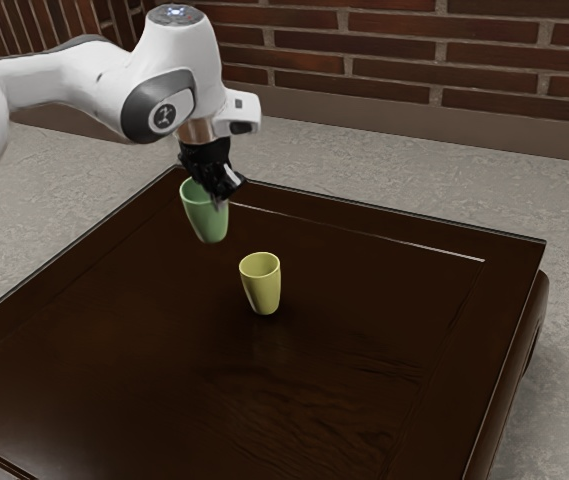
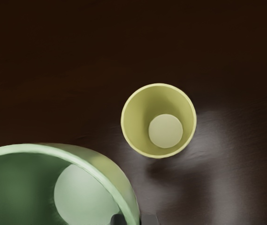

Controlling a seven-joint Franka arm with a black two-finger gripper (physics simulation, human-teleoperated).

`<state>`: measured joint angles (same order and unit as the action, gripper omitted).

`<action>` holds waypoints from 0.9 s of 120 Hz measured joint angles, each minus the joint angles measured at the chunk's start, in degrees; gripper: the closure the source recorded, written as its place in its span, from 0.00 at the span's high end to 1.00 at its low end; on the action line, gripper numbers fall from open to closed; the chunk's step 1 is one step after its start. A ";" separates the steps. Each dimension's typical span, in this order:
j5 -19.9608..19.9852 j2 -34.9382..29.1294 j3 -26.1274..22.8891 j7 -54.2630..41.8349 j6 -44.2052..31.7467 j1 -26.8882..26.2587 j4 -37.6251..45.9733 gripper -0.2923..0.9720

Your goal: Place the left cup onto the right cup

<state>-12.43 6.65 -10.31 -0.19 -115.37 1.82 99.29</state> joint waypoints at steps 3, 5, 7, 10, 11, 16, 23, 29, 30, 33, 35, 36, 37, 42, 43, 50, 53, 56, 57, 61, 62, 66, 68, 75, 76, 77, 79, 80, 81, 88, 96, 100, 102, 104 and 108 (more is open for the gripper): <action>-0.14 -0.20 -0.39 0.51 0.92 0.10 -0.14 0.15; -0.22 -0.27 -0.56 0.84 1.48 0.11 -0.20 0.15; -0.28 -0.32 -0.69 1.17 1.99 0.11 -0.22 0.15; -0.35 -0.37 -0.82 1.68 2.69 0.12 -0.23 0.15; -0.37 -0.38 -0.86 1.85 2.90 0.12 -0.21 0.15; -0.46 -0.27 -0.96 2.67 3.83 0.17 -0.16 0.15; -0.56 0.33 -1.02 3.74 4.71 0.28 -0.28 0.15; -0.64 2.04 -1.50 4.59 5.26 0.58 -1.87 0.15; -0.65 2.35 -1.63 4.73 5.35 0.61 -2.20 0.15; -0.69 3.20 -2.08 5.15 5.62 0.63 -3.10 0.15; -0.71 3.68 -2.40 5.44 5.79 0.59 -3.63 0.15; -0.72 3.89 -2.56 5.58 5.87 0.55 -3.89 0.15; -0.73 4.09 -2.70 5.72 5.95 0.48 -4.16 0.15; -0.95 5.03 -3.23 6.42 6.33 -0.08 -5.33 0.15; -1.05 5.18 -3.36 6.57 6.40 -0.15 -5.54 0.15; -1.75 6.18 -4.18 7.59 6.82 -0.72 -6.90 0.15; -1.99 6.55 -4.36 8.00 7.01 -0.89 -7.34 0.15; -2.23 6.89 -4.47 8.40 7.23 -1.02 -7.90 0.15; -2.30 7.04 -4.49 8.52 7.33 -1.09 -8.18 0.15; -2.56 7.72 -4.56 9.02 7.68 -1.32 -9.23 0.15; -2.61 7.94 -4.58 9.14 7.78 -1.40 -9.54 0.15; -2.80 8.70 -4.61 9.59 8.21 -1.65 -10.59 0.15; -2.89 9.06 -4.62 9.81 8.40 -1.73 -11.08 0.15; -3.66 10.54 -4.64 10.52 9.01 -1.87 -12.91 0.15; -3.74 10.77 -4.64 10.62 9.08 -1.90 -13.19 0.15; -3.83 11.01 -4.65 10.71 9.15 -1.93 -13.46 0.15; -3.98 11.44 -4.67 10.89 9.28 -1.98 -13.93 0.15; -4.05 11.63 -4.68 10.98 9.35 -2.01 -14.12 0.15; -4.12 11.81 -4.69 11.07 9.41 -2.03 -14.28 0.15; -4.48 13.34 -4.72 11.64 9.76 -2.12 -15.57 0.15; -4.71 15.26 -4.73 12.23 10.12 -2.19 -17.27 0.15; -4.80 16.08 -4.73 12.49 10.31 -2.22 -18.10 0.15; -4.84 16.41 -4.73 12.62 10.38 -2.23 -18.38 0.15; -4.88 16.78 -4.73 12.74 10.46 -2.24 -18.76 0.15; -4.94 17.50 -4.73 12.97 10.57 -2.25 -19.40 0.15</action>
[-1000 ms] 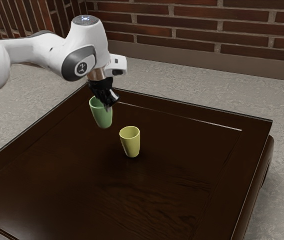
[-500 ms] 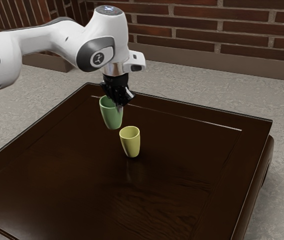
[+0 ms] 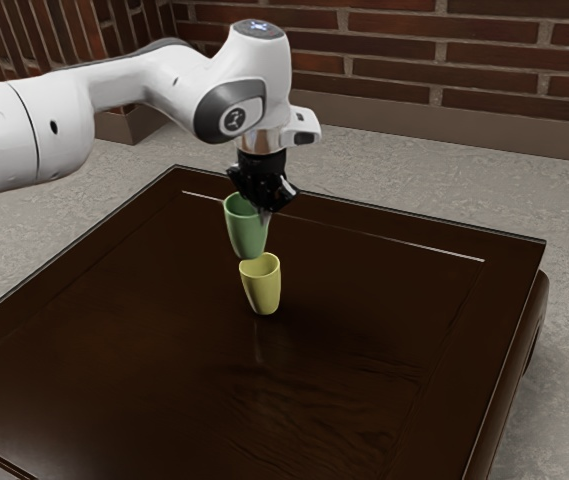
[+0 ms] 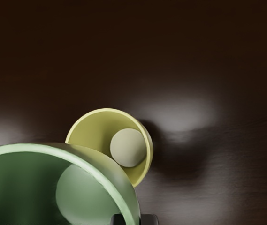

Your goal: Place the left cup onto the right cup

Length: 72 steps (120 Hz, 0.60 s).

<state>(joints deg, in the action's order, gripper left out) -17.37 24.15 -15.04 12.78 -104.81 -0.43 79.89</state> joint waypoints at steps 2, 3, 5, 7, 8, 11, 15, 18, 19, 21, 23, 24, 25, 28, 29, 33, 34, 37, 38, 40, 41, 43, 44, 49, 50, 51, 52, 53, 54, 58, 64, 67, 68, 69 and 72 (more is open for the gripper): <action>-0.03 0.43 0.00 0.11 0.06 0.00 -0.41 0.15; -0.04 0.63 0.00 0.16 0.08 0.00 -0.62 0.15; -0.06 1.02 0.00 0.26 0.13 0.00 -0.95 0.15; -0.08 1.40 0.00 0.35 0.16 0.00 -1.20 0.15; -0.08 1.58 0.00 0.40 0.17 0.01 -1.30 0.15; -0.10 2.09 0.00 0.54 0.20 0.00 -1.60 0.15; -0.15 2.85 0.03 0.72 0.25 0.00 -2.23 0.15; -0.17 3.34 0.04 0.84 0.26 0.01 -2.57 0.15; -0.18 3.54 0.05 0.88 0.27 0.00 -2.71 0.15; -0.19 3.93 0.06 0.96 0.28 0.00 -3.05 0.15; -0.20 4.30 0.07 1.04 0.30 0.00 -3.38 0.15; -0.21 4.46 0.07 1.08 0.31 0.00 -3.52 0.15; -0.21 4.61 0.07 1.11 0.32 0.00 -3.64 0.15; -0.23 5.03 0.09 1.22 0.31 0.00 -3.91 0.15; -0.23 5.17 0.10 1.26 0.31 0.00 -4.01 0.15; -0.24 5.70 0.14 1.39 0.29 0.00 -4.41 0.15; -0.24 5.84 0.14 1.43 0.28 -0.01 -4.54 0.15; -0.32 6.26 0.16 1.52 0.28 -0.03 -4.98 0.15; -0.38 6.38 0.17 1.56 0.28 -0.03 -5.11 0.15; -0.50 6.61 0.17 1.62 0.27 -0.03 -5.31 0.15; -0.56 6.72 0.17 1.65 0.26 -0.04 -5.40 0.15; -0.67 6.99 0.20 1.71 0.27 -0.09 -5.71 0.15; -0.72 7.14 0.20 1.73 0.28 -0.10 -5.90 0.15; -0.92 7.77 0.25 1.87 0.29 -0.19 -6.53 0.15; -0.96 7.88 0.26 1.90 0.29 -0.20 -6.61 0.15; -0.99 8.01 0.28 1.93 0.28 -0.21 -6.68 0.15; -1.02 8.14 0.30 1.95 0.27 -0.22 -6.74 0.15; -1.05 8.27 0.32 1.98 0.26 -0.23 -6.78 0.15; -1.08 8.42 0.33 2.00 0.25 -0.23 -6.82 0.15; -1.18 9.00 0.46 2.11 0.21 -0.25 -6.92 0.15; -1.45 9.75 0.56 2.25 0.13 -0.26 -6.99 0.15; -1.57 10.05 0.59 2.31 0.09 -0.26 -6.99 0.15; -1.60 10.15 0.60 2.34 0.08 -0.26 -6.99 0.15; -1.63 10.27 0.60 2.36 0.07 -0.26 -7.01 0.15; -1.73 10.58 0.61 2.42 0.02 -0.26 -7.04 0.15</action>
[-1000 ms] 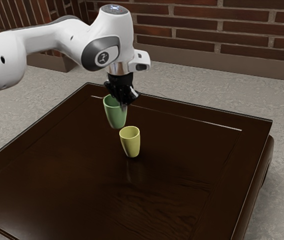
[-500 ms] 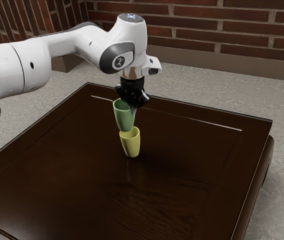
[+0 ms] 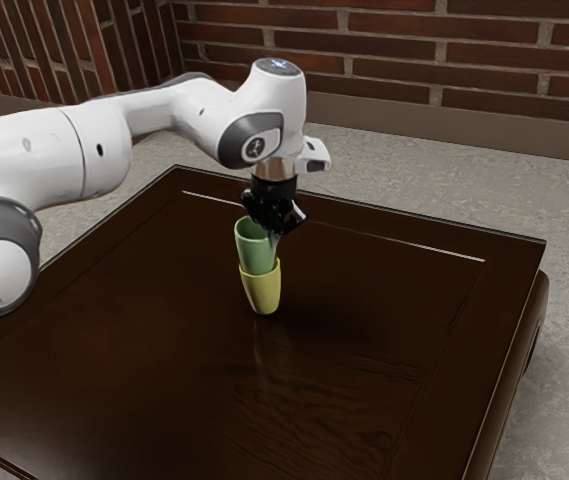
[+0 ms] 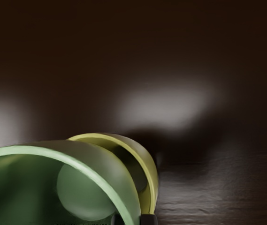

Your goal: Place the left cup onto the right cup

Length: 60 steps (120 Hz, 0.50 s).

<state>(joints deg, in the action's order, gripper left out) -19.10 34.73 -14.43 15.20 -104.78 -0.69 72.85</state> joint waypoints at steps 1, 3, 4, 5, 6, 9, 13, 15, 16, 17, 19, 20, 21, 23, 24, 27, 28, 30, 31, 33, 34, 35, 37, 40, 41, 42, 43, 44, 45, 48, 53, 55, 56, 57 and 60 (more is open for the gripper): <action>-0.03 0.08 0.00 0.02 -0.02 0.00 -0.01 0.15; -0.10 0.24 0.02 0.05 -0.08 0.00 -0.01 0.15; -0.13 0.33 0.03 0.07 -0.11 0.00 -0.02 0.15; -0.16 0.40 0.04 0.09 -0.14 0.00 -0.02 0.15; -0.19 0.48 0.05 0.10 -0.16 0.00 -0.03 0.15; -0.27 0.68 0.07 0.15 -0.23 0.00 -0.12 0.15; -0.35 0.92 0.08 0.20 -0.31 -0.11 -0.33 0.20; -0.39 0.98 0.09 0.23 -0.34 -0.18 -0.54 0.23; -0.41 0.99 0.09 0.24 -0.34 -0.23 -0.62 0.25; -0.43 0.97 0.10 0.25 -0.35 -0.28 -0.69 0.26; -0.46 0.88 0.10 0.28 -0.34 -0.42 -0.80 0.29; -0.48 0.83 0.10 0.29 -0.33 -0.49 -0.84 0.31; -0.49 0.73 0.10 0.31 -0.32 -0.56 -0.88 0.32; -0.52 0.49 0.11 0.33 -0.29 -0.70 -0.92 0.35; -0.54 0.33 0.11 0.34 -0.28 -0.75 -0.93 0.37; -0.57 -0.36 0.10 0.39 -0.24 -0.92 -0.87 0.41; -0.58 -0.66 0.10 0.40 -0.23 -0.99 -0.81 0.43; -0.59 -1.36 0.10 0.44 -0.20 -1.12 -0.68 0.45; -0.60 -1.73 0.10 0.45 -0.18 -1.19 -0.62 0.46; -0.60 -2.52 0.11 0.49 -0.13 -1.29 -0.48 0.49; -0.58 -2.92 0.09 0.50 -0.06 -1.33 -0.42 0.50; -0.57 -3.32 0.08 0.52 0.02 -1.37 -0.36 0.51; -0.55 -4.18 0.07 0.56 0.22 -1.43 -0.18 0.53; -0.50 -5.58 0.06 0.63 0.61 -1.50 0.16 0.55; -0.48 -6.01 0.06 0.66 0.77 -1.52 0.24 0.56; -0.46 -6.41 0.06 0.68 0.92 -1.54 0.31 0.57; -0.45 -6.86 0.06 0.71 1.06 -1.54 0.44 0.58; -0.43 -7.38 0.07 0.73 1.20 -1.54 0.71 0.59; -0.41 -7.98 0.07 0.75 1.33 -1.55 1.08 0.59; -0.25 -10.16 0.10 0.80 1.78 -1.56 2.39 0.61; 0.61 -14.02 0.90 0.78 3.25 -1.65 4.17 0.64; 1.30 -15.93 1.51 0.74 3.88 -1.62 5.33 0.65; 1.69 -16.97 1.90 0.72 4.17 -1.62 6.02 0.65; 2.14 -18.17 2.37 0.70 4.45 -1.63 6.80 0.66; 3.49 -22.20 3.93 0.52 5.22 -1.60 9.59 0.67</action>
<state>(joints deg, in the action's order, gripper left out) -15.61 12.52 -10.50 15.72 -99.56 -2.30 82.44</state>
